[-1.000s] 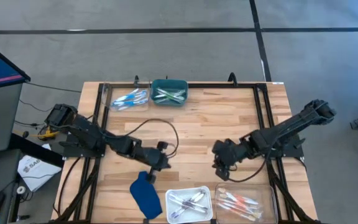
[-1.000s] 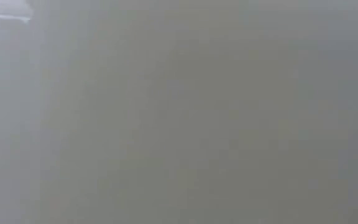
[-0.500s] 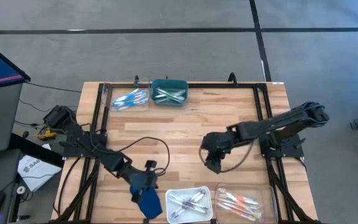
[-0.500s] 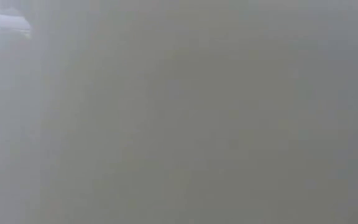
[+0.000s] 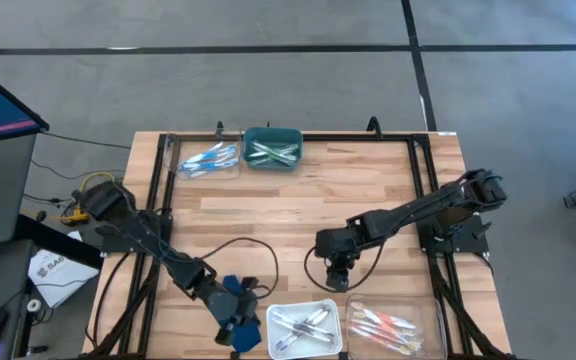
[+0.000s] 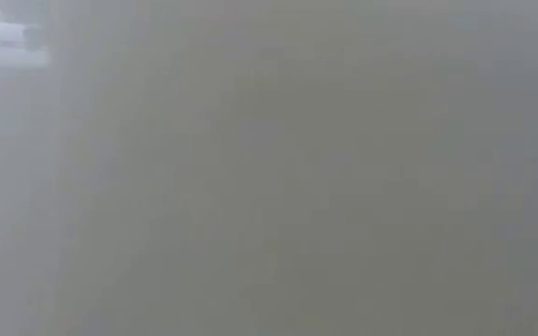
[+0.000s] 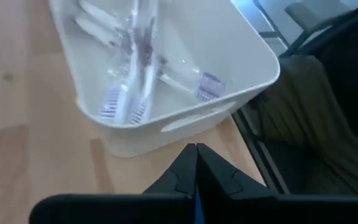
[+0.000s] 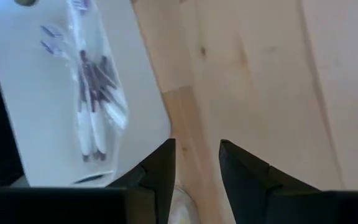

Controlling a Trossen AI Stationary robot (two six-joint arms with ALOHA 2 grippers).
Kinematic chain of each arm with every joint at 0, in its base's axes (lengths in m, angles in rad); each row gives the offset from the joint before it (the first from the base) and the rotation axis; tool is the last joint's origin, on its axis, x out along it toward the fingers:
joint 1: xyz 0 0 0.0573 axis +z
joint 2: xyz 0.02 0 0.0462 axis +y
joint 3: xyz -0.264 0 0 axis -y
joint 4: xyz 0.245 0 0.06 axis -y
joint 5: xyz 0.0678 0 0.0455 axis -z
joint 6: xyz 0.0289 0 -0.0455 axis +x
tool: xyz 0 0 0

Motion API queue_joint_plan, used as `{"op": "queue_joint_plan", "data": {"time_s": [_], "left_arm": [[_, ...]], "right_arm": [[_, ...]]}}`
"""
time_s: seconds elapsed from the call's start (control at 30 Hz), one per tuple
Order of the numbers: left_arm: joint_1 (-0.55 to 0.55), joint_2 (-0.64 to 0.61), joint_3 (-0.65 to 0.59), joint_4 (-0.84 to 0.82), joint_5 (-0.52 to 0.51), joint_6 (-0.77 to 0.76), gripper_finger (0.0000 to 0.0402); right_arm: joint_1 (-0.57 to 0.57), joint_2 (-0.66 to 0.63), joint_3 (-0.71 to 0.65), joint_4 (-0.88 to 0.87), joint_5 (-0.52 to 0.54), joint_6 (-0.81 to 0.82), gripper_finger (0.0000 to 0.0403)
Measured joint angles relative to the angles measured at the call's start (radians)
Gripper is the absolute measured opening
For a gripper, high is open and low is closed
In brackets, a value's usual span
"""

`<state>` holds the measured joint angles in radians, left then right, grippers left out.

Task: Pick & Place Toothbrushes
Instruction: Adjust the white bin

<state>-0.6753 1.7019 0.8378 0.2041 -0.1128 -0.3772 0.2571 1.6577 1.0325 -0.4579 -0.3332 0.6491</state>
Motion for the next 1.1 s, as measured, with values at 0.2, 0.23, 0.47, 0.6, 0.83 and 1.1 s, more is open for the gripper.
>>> {"op": "queue_joint_plan", "data": {"time_s": [0.2,0.23,0.47,0.6,0.83,1.1], "left_arm": [[-0.002,0.044,0.000,0.064,-0.003,-0.022,0.0000],[-0.002,0.051,0.000,0.074,-0.015,-0.026,0.0000],[0.015,0.105,0.000,0.107,-0.043,-0.031,0.0000],[0.032,0.121,0.000,0.118,-0.063,-0.031,0.0000],[0.039,0.129,0.000,0.140,-0.064,-0.011,0.0000],[0.049,0.129,0.000,0.182,-0.064,0.029,0.0000]], "right_arm": [[0.033,0.000,0.000,0.032,0.000,0.052,0.0118],[0.040,0.000,0.000,0.033,0.001,0.056,0.0118],[0.064,0.000,0.000,0.050,0.028,0.059,0.0118],[0.073,0.000,0.000,0.051,0.052,0.070,0.0118],[0.084,0.000,0.000,0.051,0.053,0.086,0.0118],[0.083,-0.001,0.000,0.051,0.054,0.085,0.0118]]}}
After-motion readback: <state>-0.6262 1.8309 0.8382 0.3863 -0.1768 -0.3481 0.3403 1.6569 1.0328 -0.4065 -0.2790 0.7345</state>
